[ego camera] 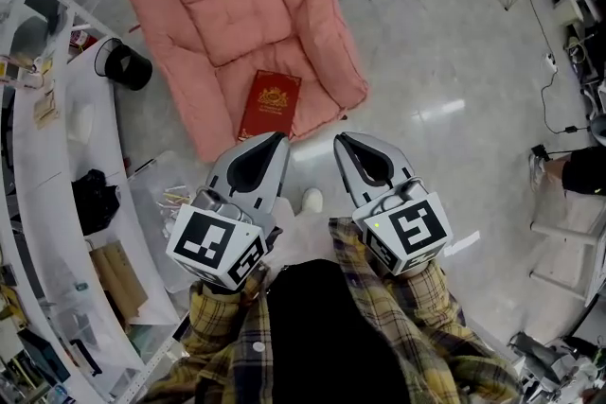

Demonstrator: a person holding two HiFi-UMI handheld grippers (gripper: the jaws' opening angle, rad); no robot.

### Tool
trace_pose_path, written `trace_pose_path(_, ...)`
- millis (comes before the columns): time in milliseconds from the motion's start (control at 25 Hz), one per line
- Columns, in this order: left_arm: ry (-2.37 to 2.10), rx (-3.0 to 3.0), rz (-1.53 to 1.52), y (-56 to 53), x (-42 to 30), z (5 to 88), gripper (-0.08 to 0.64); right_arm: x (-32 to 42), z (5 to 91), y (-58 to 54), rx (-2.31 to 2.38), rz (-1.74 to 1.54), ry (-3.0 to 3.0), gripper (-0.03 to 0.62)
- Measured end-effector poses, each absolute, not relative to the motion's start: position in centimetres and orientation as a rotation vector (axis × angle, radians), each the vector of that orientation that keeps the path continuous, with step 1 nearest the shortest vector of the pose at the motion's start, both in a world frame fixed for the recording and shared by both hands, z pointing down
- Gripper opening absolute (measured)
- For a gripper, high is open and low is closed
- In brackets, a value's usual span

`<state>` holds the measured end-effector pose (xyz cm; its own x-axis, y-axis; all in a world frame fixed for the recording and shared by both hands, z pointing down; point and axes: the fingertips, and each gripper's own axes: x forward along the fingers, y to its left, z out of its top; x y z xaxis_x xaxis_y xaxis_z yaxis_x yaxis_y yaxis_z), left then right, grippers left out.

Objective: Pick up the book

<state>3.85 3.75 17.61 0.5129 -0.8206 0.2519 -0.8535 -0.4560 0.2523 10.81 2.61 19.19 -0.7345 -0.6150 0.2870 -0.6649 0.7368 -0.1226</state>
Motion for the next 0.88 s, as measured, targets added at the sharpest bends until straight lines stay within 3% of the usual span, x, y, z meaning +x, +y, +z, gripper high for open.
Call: trace_pose_path(880, -1.332, 2.448, 0.150, -5.8, -9.5, 17.6, 0.005, -0.9, 20.4, -7.4, 1.114, 0.355, -2.622, 0.017)
